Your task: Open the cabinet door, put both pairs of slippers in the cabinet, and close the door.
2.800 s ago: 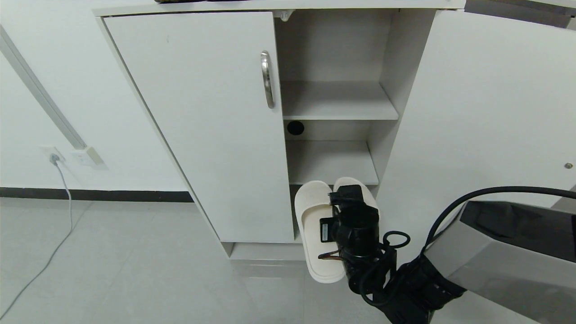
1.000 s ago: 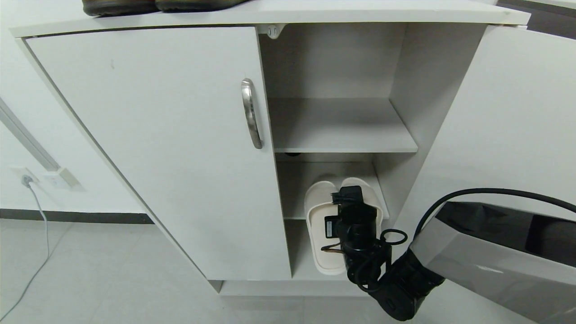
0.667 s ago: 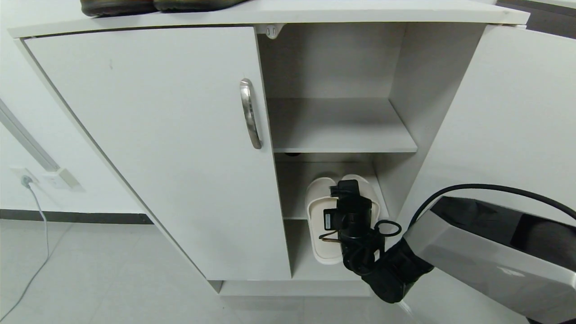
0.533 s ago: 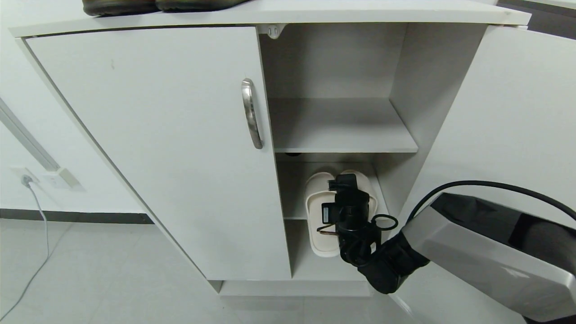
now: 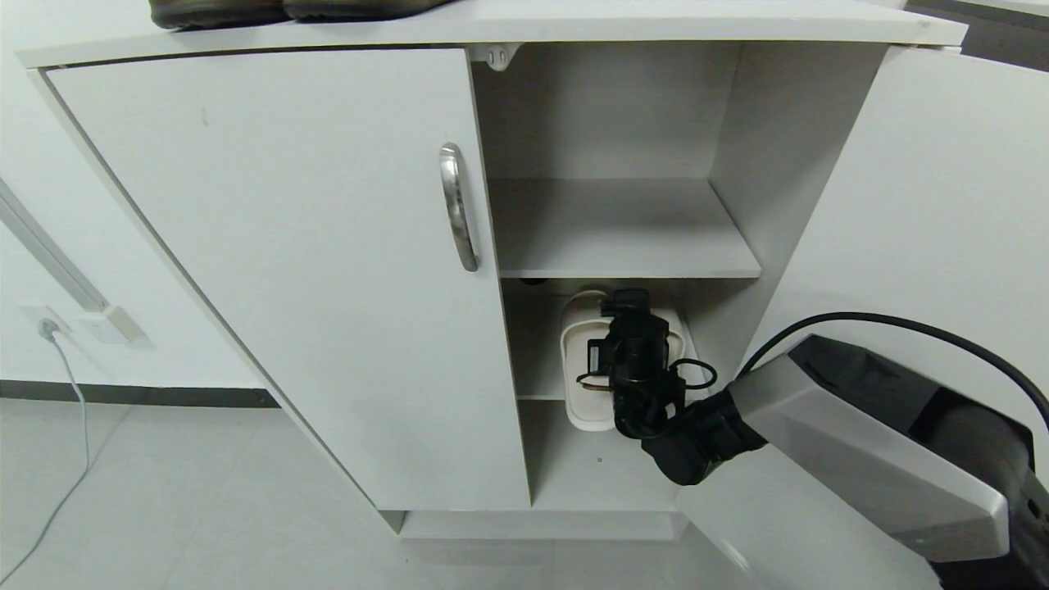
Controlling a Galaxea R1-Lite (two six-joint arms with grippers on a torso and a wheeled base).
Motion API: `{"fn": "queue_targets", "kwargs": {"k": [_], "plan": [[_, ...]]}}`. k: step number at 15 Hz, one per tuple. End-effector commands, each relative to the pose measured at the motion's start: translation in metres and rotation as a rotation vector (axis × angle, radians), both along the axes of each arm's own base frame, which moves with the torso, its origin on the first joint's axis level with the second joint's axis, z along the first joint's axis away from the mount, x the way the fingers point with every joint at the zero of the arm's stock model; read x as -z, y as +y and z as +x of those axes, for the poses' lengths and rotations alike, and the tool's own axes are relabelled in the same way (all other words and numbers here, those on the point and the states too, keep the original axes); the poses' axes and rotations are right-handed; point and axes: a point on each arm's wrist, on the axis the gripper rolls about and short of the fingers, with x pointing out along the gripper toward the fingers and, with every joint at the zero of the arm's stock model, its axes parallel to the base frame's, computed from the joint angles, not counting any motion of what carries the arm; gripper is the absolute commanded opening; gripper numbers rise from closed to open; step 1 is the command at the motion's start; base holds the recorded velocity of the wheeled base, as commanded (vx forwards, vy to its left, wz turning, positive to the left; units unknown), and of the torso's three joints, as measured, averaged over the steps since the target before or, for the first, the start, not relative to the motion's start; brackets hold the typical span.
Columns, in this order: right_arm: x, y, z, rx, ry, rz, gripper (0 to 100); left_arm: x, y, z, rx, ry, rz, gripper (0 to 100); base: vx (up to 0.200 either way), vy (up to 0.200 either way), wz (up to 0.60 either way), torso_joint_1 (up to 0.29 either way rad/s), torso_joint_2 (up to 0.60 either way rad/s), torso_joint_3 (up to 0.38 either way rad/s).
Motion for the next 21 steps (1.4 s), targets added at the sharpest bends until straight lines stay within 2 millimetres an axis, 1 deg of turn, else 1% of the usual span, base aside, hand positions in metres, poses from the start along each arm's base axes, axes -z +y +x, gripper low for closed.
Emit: {"fn": "queue_targets", "kwargs": {"k": [1,3,7,13,16,21], "plan": [[0.000,0.001,0.011,0.008,-0.009,0.005,0,0.000,0.000,0.000,-0.002,0.001,-0.002,0,0.000,0.000,0.00,0.000,0.00,0.000],[-0.004,0.002,0.016,-0.009,-0.011,0.008,0,0.000,0.000,0.000,-0.002,0.003,-0.003,0,0.000,0.000,0.00,0.000,0.00,0.000],[-0.004,0.002,0.019,-0.031,-0.005,-0.009,0,0.000,0.000,0.000,-0.002,0.001,-0.003,0,0.000,0.000,0.00,0.000,0.00,0.000],[0.004,0.002,0.025,-0.026,0.008,-0.017,0,0.000,0.000,0.000,-0.002,0.001,-0.002,0,0.000,0.000,0.00,0.000,0.00,0.000],[0.015,0.000,0.029,-0.019,0.022,-0.027,0,0.000,0.000,0.000,-0.002,0.001,0.000,0,0.000,0.000,0.00,0.000,0.00,0.000],[0.017,0.001,0.030,-0.020,0.022,-0.027,0,0.000,0.000,0.000,-0.002,0.003,0.000,0,0.000,0.000,0.00,0.000,0.00,0.000]]}}
